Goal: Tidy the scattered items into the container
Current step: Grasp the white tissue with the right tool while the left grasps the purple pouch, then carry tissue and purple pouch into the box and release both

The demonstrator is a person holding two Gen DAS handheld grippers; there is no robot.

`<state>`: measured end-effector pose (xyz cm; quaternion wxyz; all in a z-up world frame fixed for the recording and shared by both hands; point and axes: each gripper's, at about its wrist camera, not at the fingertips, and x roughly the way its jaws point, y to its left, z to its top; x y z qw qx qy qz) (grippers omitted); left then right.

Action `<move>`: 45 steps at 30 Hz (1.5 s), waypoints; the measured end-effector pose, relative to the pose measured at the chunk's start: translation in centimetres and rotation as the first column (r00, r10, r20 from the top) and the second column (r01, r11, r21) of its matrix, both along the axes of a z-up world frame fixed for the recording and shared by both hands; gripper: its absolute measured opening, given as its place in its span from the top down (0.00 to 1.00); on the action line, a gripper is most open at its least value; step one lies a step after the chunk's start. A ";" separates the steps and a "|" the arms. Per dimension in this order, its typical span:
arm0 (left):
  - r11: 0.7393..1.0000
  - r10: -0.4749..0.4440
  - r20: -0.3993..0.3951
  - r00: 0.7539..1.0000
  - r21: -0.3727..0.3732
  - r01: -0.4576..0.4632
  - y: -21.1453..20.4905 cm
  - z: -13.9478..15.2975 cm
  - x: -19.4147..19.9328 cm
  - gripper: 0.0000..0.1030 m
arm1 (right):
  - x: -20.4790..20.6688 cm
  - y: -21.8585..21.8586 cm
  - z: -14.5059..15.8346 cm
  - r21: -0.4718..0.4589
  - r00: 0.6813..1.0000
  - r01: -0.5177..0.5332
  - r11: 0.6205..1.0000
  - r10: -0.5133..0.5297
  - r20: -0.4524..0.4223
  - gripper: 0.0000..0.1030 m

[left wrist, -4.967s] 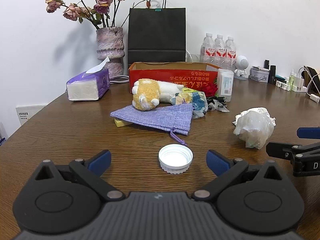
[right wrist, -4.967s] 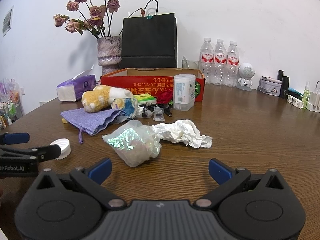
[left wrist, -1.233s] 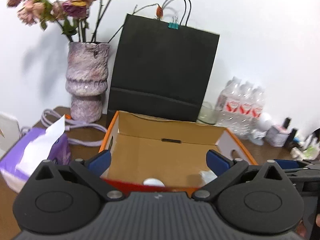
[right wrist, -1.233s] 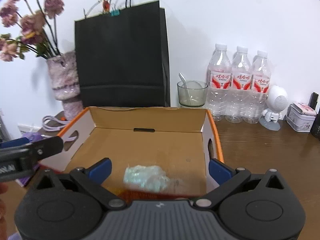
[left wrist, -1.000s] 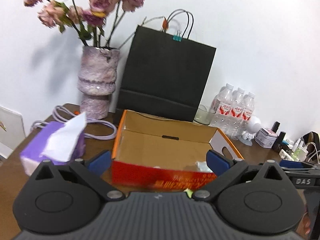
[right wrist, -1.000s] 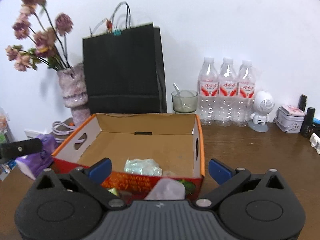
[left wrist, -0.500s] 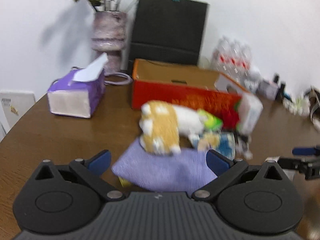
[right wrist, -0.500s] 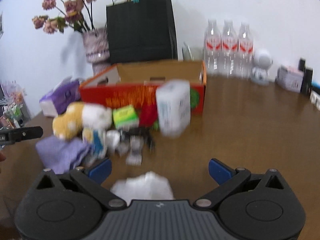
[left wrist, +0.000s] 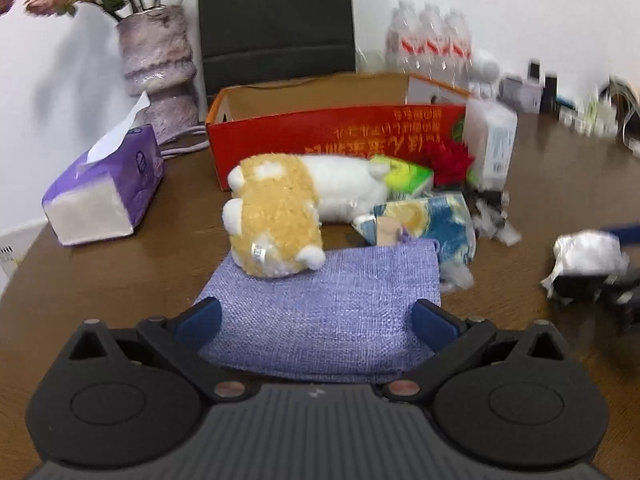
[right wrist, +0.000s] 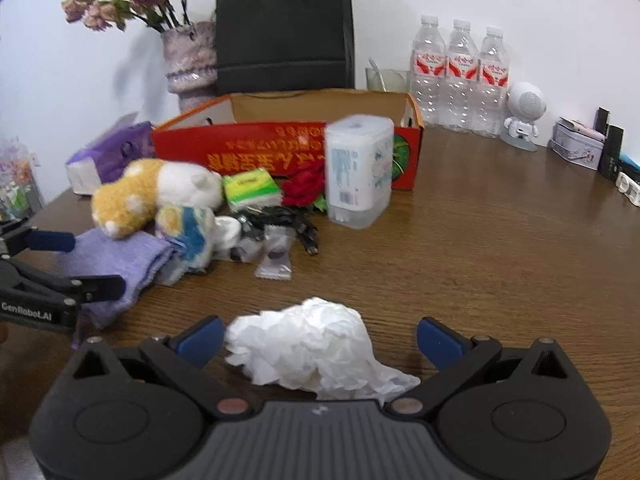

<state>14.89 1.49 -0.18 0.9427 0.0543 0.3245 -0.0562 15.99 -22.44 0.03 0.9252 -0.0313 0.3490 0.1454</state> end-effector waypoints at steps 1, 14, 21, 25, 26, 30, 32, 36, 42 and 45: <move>1.000 -0.004 0.012 1.000 0.011 0.004 0.0 0.0 -0.2 0.14 | 0.1 0.0 -0.3 -0.004 1.000 0.007 1.000 -0.007 -0.002 0.00; 0.991 -0.097 0.026 0.995 -0.091 0.099 0.3 1.1 -1.8 0.99 | -1.0 -1.0 0.5 0.038 0.997 0.010 0.999 -0.013 0.080 0.70; 0.982 -0.154 0.043 0.987 -0.101 0.158 0.0 2.1 -2.5 0.92 | -1.2 -0.7 1.2 0.052 0.996 -0.011 0.999 0.006 0.091 0.70; 0.993 -0.096 0.049 0.994 -0.064 0.099 -1.3 1.8 -2.3 0.12 | -1.5 -0.3 1.3 0.055 0.996 -0.025 0.998 0.020 0.092 0.68; 0.995 -0.096 0.060 0.994 -0.028 0.098 -1.8 1.7 -2.2 0.16 | -1.6 -0.2 1.4 0.055 0.995 -0.029 0.998 0.023 0.092 0.68; 0.996 -0.083 -0.026 0.996 -0.027 0.083 -2.3 0.4 -0.5 0.60 | -2.0 0.1 1.3 0.050 0.995 -0.040 0.998 0.035 0.090 0.68; 0.996 -0.074 -0.009 0.997 -0.039 0.074 -2.0 0.4 -0.6 0.83 | -2.2 0.0 1.3 0.053 0.996 -0.043 0.998 0.038 0.086 0.68; 0.995 -0.046 0.040 0.998 -0.084 0.050 -0.9 1.2 -1.6 0.90 | -2.7 -0.1 1.3 0.050 0.994 -0.055 0.997 0.050 0.098 0.68; 0.988 -0.034 0.122 0.992 -0.143 0.052 0.6 4.2 -3.5 0.90 | -3.4 -0.1 2.7 0.054 0.986 -0.064 0.996 0.055 0.157 0.68; 0.979 -0.032 0.171 0.985 -0.196 0.065 1.3 6.4 -4.5 0.90 | -3.7 -0.4 4.0 0.070 0.980 -0.066 0.995 0.051 0.194 0.68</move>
